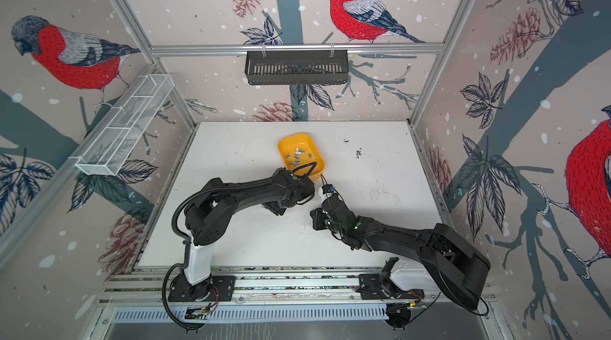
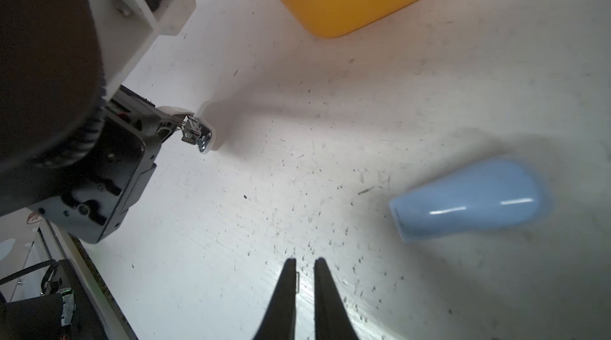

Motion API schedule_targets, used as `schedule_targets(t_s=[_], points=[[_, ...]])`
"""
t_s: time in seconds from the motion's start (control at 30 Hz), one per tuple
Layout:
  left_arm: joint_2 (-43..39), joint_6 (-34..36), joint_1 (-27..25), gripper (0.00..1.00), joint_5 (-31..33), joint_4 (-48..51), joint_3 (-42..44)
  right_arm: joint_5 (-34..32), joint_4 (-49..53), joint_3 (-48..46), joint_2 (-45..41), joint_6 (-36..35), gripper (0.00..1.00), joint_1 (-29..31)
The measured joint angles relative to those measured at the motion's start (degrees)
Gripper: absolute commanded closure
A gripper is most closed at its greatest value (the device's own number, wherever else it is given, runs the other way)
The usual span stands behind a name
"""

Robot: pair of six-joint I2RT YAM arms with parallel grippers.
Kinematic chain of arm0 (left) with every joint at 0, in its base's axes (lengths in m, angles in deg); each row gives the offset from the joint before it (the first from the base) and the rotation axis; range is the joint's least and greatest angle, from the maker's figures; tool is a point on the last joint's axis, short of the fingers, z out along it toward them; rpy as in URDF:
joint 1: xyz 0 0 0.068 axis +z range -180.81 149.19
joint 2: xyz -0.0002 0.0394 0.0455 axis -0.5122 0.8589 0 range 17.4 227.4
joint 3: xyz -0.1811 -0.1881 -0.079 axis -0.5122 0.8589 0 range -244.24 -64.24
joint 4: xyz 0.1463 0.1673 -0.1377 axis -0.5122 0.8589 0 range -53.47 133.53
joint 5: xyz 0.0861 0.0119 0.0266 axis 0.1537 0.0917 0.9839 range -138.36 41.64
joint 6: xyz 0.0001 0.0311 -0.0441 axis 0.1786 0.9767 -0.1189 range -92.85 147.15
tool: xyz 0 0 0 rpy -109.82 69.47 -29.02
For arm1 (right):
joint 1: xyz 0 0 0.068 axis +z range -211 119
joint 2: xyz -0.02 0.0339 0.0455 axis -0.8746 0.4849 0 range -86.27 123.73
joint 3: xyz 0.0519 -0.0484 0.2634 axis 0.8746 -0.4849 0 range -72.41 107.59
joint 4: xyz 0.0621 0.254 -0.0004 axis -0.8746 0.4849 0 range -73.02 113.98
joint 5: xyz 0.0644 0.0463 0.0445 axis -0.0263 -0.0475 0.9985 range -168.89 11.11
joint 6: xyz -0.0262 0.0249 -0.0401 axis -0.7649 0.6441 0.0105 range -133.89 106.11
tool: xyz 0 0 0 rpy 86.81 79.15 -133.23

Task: Load the staples into the stapler

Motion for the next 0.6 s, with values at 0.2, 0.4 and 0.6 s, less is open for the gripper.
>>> schedule_targets(t_s=[0.2, 0.4, 0.6], points=[[0.00, -0.90, -0.68, 0.47, -0.52, 0.26, -0.42, -0.04, 0.22, -0.22, -0.87, 0.00, 0.86, -0.09], [-2.71, -0.87, -1.44, 0.41, -3.78, -0.57, -0.72, -0.07, 0.15, -0.26, -2.45, -0.02, 0.86, -0.11], [-9.49, 0.94, -1.40, 0.38, -10.78, -5.90, 2.01, -0.07, 0.26, -0.50, -3.56, -0.24, 0.86, -0.13]])
